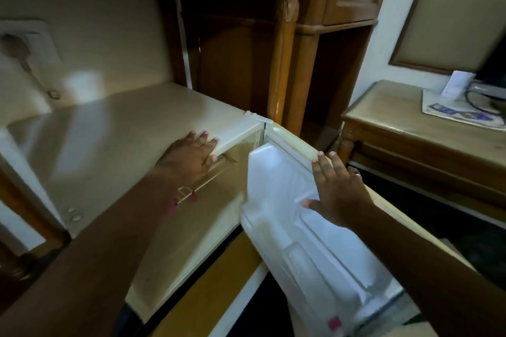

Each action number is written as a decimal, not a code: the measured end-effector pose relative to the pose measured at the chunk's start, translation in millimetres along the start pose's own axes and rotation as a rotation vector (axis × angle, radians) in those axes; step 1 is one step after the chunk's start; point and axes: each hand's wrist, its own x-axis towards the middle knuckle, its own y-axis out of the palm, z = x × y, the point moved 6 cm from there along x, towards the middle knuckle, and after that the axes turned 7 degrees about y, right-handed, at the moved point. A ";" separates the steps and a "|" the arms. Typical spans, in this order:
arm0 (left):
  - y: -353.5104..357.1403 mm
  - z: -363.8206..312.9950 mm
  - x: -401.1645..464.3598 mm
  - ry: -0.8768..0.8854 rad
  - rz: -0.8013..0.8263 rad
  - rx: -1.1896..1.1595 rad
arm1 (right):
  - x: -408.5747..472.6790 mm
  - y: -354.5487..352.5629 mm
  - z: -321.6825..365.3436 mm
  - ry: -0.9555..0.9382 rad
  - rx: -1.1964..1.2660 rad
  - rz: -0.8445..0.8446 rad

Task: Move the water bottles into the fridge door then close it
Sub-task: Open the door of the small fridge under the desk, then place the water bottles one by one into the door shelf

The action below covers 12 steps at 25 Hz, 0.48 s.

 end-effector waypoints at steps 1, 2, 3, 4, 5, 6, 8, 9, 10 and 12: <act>3.2 3.1 2.6 -0.016 0.000 -0.006 | 7.2 3.2 -9.9 -0.022 0.002 0.020; 5.3 5.5 5.6 -0.033 0.000 -0.007 | 14.2 7.2 -19.0 -0.034 0.003 0.055; 6.1 5.9 8.2 -0.054 0.004 -0.004 | 20.3 11.9 -27.2 -0.025 0.004 0.083; 6.2 3.1 10.8 -0.078 0.014 -0.002 | 25.5 16.4 -33.9 -0.001 0.006 0.106; 6.3 0.3 13.4 -0.107 0.022 -0.009 | 30.6 19.8 -37.1 0.026 0.001 0.121; 6.3 -3.7 16.5 -0.138 0.022 -0.019 | 34.9 21.9 -42.2 0.047 -0.017 0.118; 7.3 -4.9 18.9 -0.182 0.004 -0.017 | 41.7 21.1 -45.6 0.055 -0.030 0.104; 7.7 -3.0 20.3 -0.183 -0.009 -0.009 | 42.4 20.1 -45.6 0.060 -0.004 0.073; 7.2 2.8 20.1 -0.180 -0.015 -0.005 | 42.3 17.5 -41.1 0.070 0.046 0.002; 13.0 6.4 20.1 -0.168 -0.020 0.007 | 24.7 18.8 -23.3 0.055 0.189 -0.231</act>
